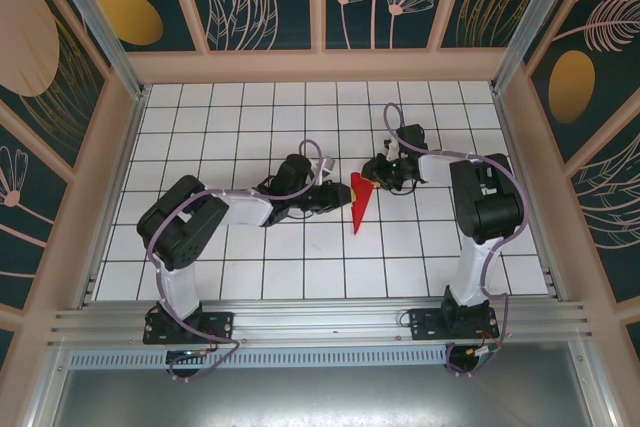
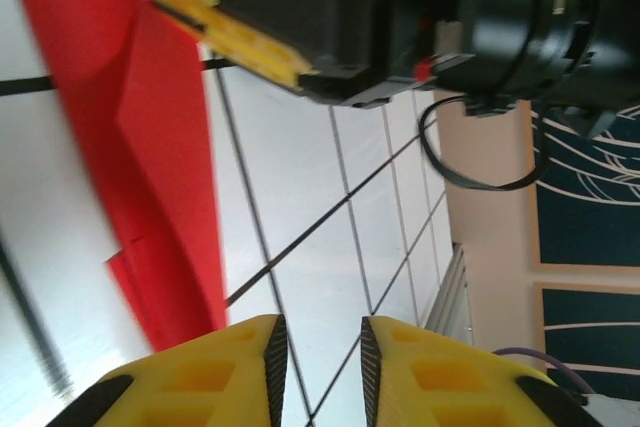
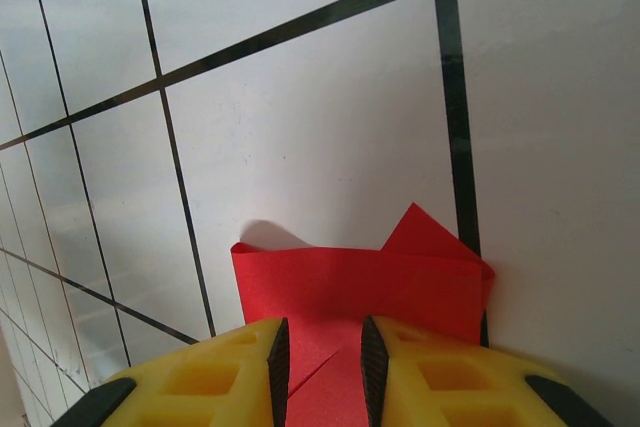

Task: Fold a paper plane with a square sheet of paper (fold left side to right side)
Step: Fold the wing for the fifth time at the center of the table.

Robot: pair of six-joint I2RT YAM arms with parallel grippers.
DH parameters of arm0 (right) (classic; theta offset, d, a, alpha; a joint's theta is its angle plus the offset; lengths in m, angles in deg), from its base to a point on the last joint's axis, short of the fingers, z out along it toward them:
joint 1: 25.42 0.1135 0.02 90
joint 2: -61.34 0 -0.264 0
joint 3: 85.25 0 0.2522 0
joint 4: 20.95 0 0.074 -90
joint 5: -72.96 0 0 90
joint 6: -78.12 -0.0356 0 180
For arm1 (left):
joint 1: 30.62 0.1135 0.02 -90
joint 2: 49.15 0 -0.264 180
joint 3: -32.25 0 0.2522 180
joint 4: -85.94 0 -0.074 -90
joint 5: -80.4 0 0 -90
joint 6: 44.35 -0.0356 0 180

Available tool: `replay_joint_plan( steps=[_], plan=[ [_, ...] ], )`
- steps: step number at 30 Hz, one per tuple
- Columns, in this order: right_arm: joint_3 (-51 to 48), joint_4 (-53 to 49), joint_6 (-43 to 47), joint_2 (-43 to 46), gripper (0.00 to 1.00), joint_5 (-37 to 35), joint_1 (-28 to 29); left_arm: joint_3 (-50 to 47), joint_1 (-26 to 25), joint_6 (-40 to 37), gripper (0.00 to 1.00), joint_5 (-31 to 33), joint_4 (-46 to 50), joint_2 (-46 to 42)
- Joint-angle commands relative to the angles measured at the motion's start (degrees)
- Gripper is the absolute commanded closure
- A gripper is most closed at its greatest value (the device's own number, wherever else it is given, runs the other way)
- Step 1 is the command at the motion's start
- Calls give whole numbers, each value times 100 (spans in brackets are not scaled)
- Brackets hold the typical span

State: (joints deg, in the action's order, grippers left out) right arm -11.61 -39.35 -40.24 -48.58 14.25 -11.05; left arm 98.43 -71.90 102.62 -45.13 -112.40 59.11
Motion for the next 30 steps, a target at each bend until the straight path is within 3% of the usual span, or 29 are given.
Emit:
replay_joint_plan(
  steps=[1, 20, 30],
  plan=[
    [-21, -325, 155, -319, 71, -461, 64, 433, -141, -152, 72, -366, 205, 307],
    [2, -353, 164, -342, 72, -473, 85, 563, -362, 148, 74, -367, -122, 1166],
    [25, -365, 164, -363, 73, -475, 97, 683, -433, 101, 76, -223, 330, 1318]
  ],
)
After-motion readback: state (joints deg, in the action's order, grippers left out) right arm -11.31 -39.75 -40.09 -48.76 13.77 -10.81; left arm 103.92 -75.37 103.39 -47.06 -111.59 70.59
